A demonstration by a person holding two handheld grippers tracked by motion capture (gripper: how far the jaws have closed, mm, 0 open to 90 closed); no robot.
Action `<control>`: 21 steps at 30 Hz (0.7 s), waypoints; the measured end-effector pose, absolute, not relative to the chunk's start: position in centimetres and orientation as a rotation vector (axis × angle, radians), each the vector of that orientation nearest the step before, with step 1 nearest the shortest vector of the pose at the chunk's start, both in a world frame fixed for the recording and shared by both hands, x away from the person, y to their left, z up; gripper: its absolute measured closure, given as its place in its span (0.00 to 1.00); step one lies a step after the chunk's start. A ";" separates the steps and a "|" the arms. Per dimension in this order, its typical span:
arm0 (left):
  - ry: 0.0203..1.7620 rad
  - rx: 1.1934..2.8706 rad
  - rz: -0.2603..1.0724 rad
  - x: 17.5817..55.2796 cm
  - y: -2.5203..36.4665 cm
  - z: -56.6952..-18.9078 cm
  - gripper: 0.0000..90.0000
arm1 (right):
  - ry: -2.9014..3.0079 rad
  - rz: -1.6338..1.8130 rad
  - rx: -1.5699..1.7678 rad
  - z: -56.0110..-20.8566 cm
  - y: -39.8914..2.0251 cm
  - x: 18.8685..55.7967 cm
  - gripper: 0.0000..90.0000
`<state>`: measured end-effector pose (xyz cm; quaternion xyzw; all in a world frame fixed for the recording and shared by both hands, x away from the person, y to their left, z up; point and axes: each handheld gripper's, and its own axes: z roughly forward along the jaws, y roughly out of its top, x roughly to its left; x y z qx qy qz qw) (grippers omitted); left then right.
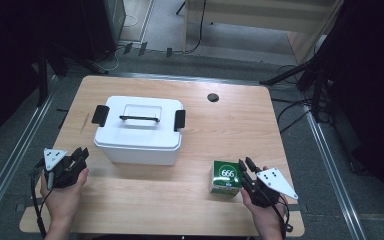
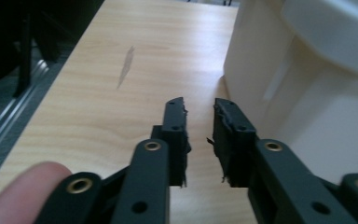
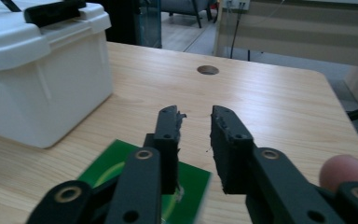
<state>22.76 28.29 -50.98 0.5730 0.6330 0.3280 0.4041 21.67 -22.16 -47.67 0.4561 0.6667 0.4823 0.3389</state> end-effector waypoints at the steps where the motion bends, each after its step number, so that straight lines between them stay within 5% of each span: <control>1: 1.590 1.450 0.817 23.1 28.2 -50.9 0.90 | 1.745 1.269 1.192 -47.6 -21.8 21.8 0.87; 7: 1.536 1.485 0.753 24.5 27.2 -50.7 1.00 | 1.817 1.306 1.137 -47.1 -19.2 22.4 1.00; 21: 1.515 1.515 0.735 25.4 25.8 -50.7 1.00 | 1.874 1.347 1.108 -46.9 -16.2 23.2 1.00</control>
